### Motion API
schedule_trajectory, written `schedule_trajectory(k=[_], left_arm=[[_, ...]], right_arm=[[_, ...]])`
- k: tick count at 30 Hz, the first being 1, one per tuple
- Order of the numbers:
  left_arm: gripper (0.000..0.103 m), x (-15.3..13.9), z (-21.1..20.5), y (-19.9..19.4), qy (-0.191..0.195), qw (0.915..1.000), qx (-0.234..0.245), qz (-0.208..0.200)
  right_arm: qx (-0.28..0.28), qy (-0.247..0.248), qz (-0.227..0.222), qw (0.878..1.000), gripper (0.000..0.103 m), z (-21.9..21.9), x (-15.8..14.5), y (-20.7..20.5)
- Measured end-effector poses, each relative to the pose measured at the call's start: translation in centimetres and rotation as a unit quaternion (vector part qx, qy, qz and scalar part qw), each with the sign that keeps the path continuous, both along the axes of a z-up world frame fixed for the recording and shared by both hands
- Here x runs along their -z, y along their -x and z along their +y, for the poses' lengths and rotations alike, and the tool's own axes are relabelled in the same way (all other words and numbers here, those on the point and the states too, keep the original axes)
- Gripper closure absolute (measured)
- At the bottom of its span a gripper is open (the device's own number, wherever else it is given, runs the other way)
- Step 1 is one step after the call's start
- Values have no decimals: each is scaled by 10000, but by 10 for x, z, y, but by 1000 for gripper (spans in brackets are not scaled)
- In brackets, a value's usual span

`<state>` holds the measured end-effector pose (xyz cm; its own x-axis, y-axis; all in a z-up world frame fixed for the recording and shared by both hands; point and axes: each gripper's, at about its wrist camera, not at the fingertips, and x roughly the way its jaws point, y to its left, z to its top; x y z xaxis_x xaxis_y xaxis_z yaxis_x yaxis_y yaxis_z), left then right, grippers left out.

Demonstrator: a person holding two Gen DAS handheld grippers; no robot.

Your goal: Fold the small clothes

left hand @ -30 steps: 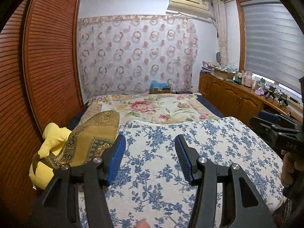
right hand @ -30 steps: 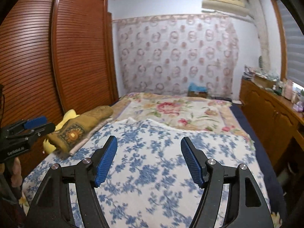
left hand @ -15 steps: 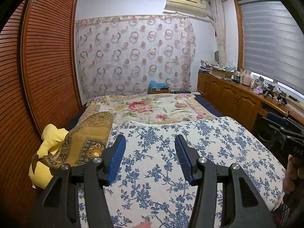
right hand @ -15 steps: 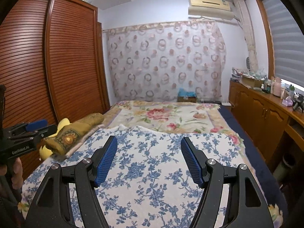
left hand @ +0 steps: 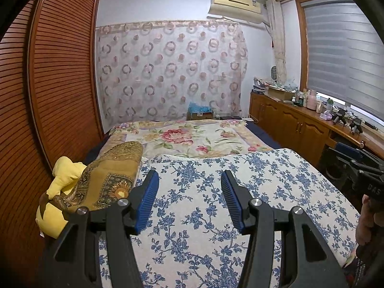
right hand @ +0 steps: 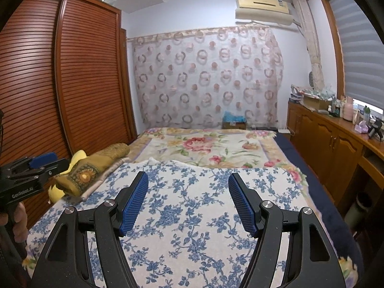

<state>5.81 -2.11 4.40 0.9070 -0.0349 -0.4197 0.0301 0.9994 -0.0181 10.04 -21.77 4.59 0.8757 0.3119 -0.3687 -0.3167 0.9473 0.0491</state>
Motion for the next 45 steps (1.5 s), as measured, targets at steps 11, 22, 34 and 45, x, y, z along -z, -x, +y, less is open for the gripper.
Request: schedule_trajectory(k=[11, 22, 34, 45], left_arm=[[50, 0, 0, 0, -3, 10000, 1, -17], [50, 0, 0, 0, -13, 10000, -16, -31], [50, -4, -2, 1, -26, 10000, -18, -54], [50, -3, -2, 2, -21, 10000, -19, -59]], right_arm=[[27, -16, 1, 10000, 32, -7, 0, 3], [22, -25, 2, 10000, 32, -7, 0, 3], [43, 2, -24, 10000, 32, -8, 0, 4], [46, -5, -16, 10000, 32, -11, -1, 5]])
